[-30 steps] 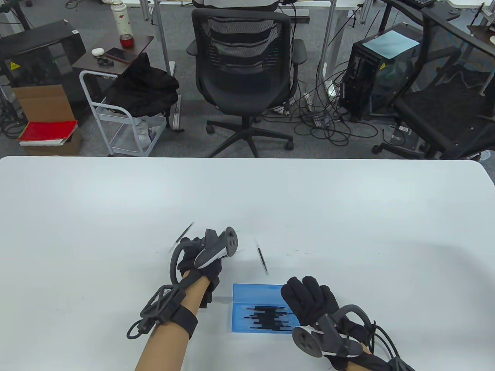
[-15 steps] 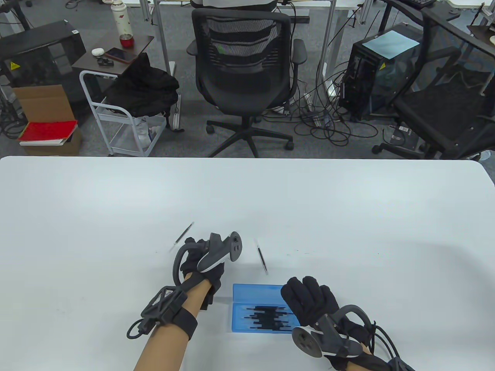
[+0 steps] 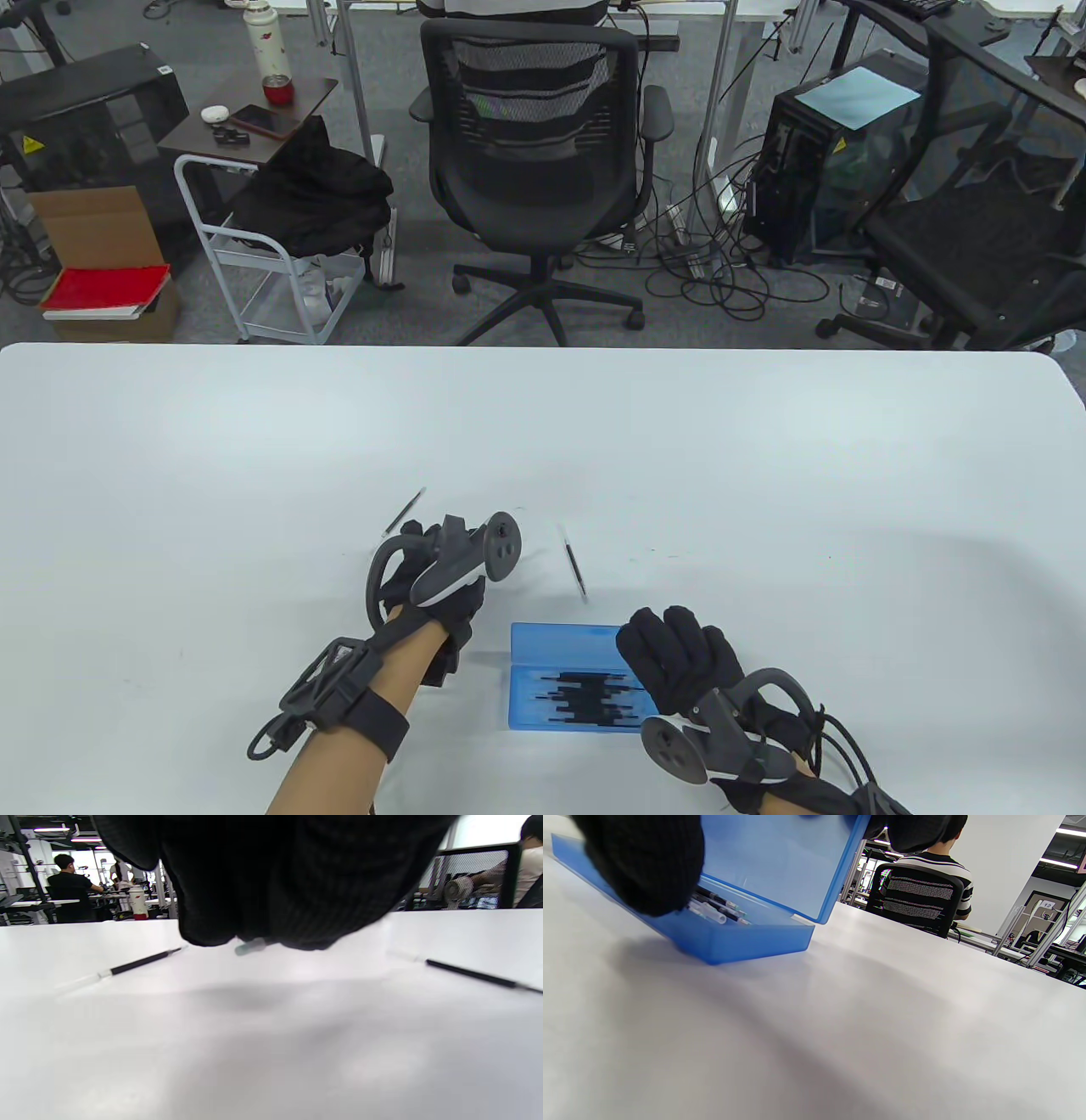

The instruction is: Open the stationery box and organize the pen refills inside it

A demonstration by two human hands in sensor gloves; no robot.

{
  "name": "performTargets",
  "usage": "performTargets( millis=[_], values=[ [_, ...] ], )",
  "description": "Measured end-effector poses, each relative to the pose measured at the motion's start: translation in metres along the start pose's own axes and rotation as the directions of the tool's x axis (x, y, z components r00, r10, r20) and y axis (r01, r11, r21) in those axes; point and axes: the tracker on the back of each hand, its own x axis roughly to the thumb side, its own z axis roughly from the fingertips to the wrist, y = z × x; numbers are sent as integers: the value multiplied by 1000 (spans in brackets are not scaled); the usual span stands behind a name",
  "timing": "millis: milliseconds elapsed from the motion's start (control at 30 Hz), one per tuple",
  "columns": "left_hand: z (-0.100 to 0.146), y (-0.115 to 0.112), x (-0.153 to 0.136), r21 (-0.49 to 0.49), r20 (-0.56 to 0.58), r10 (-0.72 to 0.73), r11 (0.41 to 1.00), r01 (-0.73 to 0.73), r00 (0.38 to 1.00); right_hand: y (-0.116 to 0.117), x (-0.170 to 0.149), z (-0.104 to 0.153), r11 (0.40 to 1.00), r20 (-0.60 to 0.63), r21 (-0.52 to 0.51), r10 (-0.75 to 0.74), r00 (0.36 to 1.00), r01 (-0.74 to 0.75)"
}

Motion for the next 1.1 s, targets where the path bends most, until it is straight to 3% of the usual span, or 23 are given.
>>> performTargets(
  millis=[300,467,600,800,1100],
  values=[
    [70,36,38,172,265,-104,983,59,959,0,0,0,1000,-2,1,3,1000,-3],
    [115,37,69,270,392,-249,951,147,886,0,0,0,1000,-2,0,5,1000,-5],
    [137,28,89,306,461,-310,935,179,832,0,0,0,1000,-3,0,6,1000,-6],
    [146,7,111,315,507,-368,921,230,779,0,0,0,1000,-4,0,9,1000,-9],
    [133,-21,129,278,521,-384,921,274,762,0,0,0,1000,-3,0,9,1000,-9]
  ],
)
